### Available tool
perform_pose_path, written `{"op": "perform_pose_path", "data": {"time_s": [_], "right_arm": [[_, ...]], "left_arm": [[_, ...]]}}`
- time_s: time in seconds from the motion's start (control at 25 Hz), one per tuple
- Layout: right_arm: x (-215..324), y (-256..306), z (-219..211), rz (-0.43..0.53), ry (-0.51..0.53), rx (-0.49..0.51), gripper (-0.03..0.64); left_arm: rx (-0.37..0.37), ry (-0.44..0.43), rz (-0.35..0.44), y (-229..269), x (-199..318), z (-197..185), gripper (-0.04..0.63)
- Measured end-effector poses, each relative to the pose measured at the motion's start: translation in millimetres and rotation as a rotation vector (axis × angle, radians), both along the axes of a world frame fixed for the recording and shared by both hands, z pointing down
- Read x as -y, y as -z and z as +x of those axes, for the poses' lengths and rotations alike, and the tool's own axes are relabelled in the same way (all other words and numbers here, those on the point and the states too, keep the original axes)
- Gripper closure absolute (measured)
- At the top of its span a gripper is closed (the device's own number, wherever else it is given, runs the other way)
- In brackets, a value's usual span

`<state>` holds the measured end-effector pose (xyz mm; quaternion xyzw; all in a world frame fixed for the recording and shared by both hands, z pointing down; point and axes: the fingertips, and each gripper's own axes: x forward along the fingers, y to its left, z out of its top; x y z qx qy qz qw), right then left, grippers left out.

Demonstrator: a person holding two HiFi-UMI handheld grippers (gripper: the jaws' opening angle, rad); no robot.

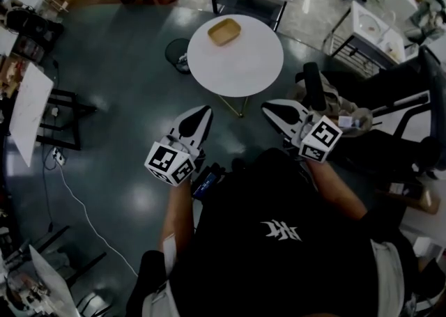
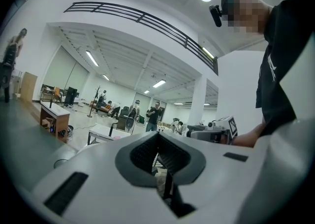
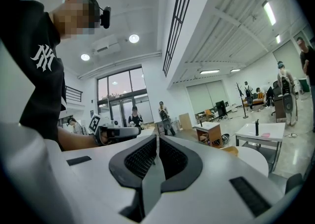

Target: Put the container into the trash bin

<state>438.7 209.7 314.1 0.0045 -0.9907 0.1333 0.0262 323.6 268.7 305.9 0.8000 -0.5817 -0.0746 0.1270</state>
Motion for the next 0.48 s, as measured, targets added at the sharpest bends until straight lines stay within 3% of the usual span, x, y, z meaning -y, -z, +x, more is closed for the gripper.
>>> {"op": "perform_pose_path", "data": {"time_s": [0.48], "right_arm": [[68, -3, -23, 0.003, -0.005, 0.011, 0.574]], "left_arm": [[0.005, -0.015, -0.041, -8, 60, -19, 0.592]]}}
